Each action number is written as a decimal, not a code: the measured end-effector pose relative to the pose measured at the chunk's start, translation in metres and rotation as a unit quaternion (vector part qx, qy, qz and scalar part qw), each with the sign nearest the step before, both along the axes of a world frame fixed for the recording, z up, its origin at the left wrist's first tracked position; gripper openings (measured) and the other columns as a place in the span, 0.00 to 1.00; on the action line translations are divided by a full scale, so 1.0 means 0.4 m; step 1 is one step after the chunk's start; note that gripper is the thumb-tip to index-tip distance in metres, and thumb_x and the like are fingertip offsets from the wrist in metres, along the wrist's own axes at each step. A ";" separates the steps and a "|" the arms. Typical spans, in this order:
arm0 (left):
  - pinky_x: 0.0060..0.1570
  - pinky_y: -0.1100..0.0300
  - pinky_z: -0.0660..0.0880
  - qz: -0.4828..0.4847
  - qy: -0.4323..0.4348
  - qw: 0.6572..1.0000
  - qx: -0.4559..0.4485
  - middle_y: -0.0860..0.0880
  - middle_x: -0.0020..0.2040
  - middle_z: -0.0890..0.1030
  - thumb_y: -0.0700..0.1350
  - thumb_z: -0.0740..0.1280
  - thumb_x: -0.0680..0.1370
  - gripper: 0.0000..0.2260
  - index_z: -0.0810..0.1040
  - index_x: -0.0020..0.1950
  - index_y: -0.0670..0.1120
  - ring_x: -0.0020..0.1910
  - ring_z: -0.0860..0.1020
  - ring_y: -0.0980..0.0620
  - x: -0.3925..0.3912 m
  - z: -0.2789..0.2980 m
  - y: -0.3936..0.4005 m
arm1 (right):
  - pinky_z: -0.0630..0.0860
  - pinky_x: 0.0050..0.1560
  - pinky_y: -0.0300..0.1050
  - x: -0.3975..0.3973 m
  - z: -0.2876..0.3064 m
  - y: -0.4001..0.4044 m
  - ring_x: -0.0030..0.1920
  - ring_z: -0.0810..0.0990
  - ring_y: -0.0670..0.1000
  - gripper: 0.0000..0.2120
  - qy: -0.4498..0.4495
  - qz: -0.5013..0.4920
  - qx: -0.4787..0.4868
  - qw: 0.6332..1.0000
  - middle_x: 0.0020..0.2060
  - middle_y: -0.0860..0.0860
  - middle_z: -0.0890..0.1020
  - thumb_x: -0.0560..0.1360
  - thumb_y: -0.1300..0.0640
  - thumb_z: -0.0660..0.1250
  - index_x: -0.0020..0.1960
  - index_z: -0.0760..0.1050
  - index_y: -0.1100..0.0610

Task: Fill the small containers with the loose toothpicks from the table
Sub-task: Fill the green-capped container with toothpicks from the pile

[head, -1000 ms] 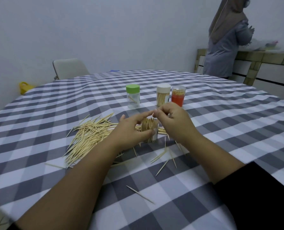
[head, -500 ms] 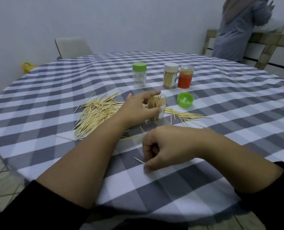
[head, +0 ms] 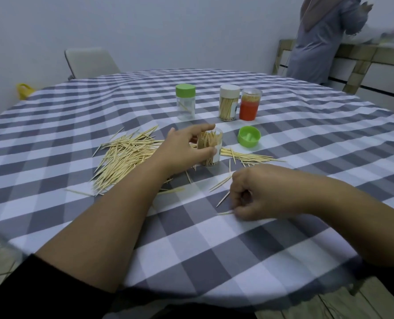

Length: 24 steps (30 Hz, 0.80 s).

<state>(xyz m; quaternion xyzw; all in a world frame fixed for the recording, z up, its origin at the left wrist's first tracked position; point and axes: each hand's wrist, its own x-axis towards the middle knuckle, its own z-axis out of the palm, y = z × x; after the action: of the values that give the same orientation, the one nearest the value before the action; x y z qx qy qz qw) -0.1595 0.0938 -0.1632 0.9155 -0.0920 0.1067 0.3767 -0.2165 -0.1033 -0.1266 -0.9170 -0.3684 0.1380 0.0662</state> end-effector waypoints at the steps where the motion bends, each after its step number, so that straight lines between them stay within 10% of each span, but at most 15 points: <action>1: 0.69 0.45 0.63 0.000 0.001 1.000 0.000 0.52 0.62 0.77 0.55 0.70 0.73 0.24 0.68 0.67 0.66 0.65 0.70 0.52 0.002 -0.001 0.000 | 0.74 0.46 0.39 0.012 -0.003 -0.009 0.42 0.75 0.42 0.02 -0.013 -0.007 0.003 1.000 0.40 0.41 0.76 0.72 0.52 0.68 0.41 0.78 0.47; 9: 0.69 0.48 0.64 0.013 -0.016 0.999 -0.027 0.56 0.53 0.77 0.52 0.72 0.72 0.30 0.66 0.71 0.59 0.61 0.73 0.55 0.005 0.003 0.005 | 0.67 0.60 0.39 0.065 -0.053 -0.008 0.60 0.70 0.44 0.20 -0.134 0.003 0.080 0.988 0.60 0.41 0.73 0.75 0.53 0.65 0.67 0.71 0.46; 14: 0.67 0.47 0.67 0.046 -0.018 0.998 -0.042 0.52 0.57 0.78 0.55 0.73 0.70 0.32 0.64 0.71 0.61 0.65 0.71 0.50 0.028 -0.013 0.021 | 0.75 0.42 0.49 0.088 -0.088 0.010 0.44 0.79 0.54 0.10 -0.254 0.074 0.075 0.961 0.44 0.50 0.82 0.76 0.55 0.64 0.52 0.83 0.52; 24: 0.67 0.42 0.66 0.054 -0.001 0.997 -0.047 0.53 0.58 0.77 0.58 0.73 0.69 0.34 0.62 0.72 0.62 0.70 0.66 0.44 0.039 -0.023 0.023 | 0.72 0.50 0.45 0.178 -0.061 -0.002 0.52 0.74 0.52 0.15 -0.189 -0.143 0.040 0.971 0.53 0.52 0.78 0.80 0.52 0.57 0.63 0.77 0.52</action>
<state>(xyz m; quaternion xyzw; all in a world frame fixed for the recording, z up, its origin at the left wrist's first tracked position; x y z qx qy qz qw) -0.1439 0.1032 -0.1725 0.9004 -0.0382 0.1323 0.4127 -0.1454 -0.1040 -0.1512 -0.9661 -0.2449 -0.0635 0.0512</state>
